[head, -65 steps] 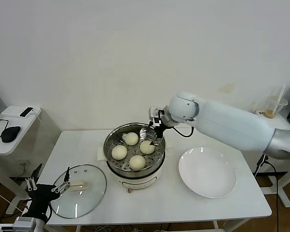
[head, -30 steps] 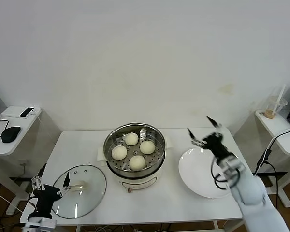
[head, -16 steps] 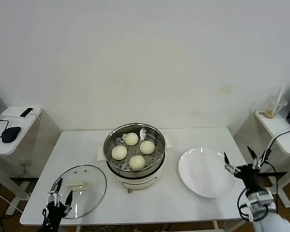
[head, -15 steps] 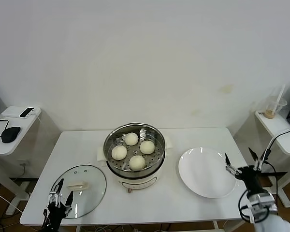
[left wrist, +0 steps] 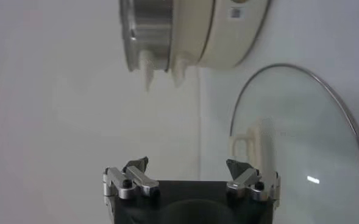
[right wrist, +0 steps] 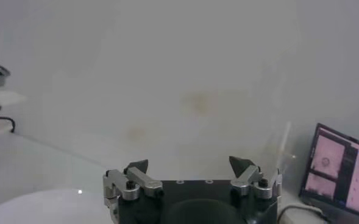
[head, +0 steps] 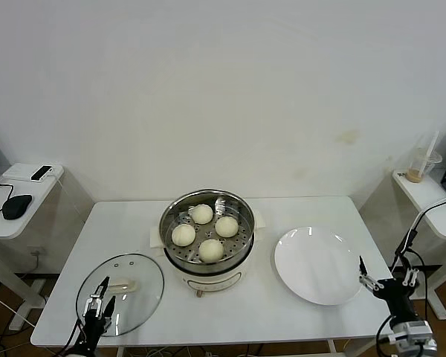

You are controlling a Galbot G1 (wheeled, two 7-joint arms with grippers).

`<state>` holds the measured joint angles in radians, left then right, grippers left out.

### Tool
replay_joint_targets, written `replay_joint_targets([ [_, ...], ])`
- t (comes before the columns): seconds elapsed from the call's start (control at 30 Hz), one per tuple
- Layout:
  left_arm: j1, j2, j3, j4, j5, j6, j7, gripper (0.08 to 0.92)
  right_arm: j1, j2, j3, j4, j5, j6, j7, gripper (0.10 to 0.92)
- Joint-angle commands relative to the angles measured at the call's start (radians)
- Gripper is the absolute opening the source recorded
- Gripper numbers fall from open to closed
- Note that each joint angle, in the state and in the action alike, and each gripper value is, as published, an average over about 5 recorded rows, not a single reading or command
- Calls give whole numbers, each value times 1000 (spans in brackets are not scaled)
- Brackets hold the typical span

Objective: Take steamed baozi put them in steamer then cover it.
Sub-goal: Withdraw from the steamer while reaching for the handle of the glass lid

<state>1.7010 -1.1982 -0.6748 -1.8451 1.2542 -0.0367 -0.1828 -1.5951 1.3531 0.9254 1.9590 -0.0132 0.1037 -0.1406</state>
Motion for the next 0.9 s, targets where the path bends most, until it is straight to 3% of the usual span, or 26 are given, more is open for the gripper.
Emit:
replay_joint_targets([
  [0.03, -111, 22, 16, 109, 62, -3, 6, 823, -42, 24, 22, -1, -20, 8, -1, 823],
  [0.9, -302, 47, 63, 292, 41, -6, 12, 823, -77, 70, 24, 20, -71, 12, -19, 823],
])
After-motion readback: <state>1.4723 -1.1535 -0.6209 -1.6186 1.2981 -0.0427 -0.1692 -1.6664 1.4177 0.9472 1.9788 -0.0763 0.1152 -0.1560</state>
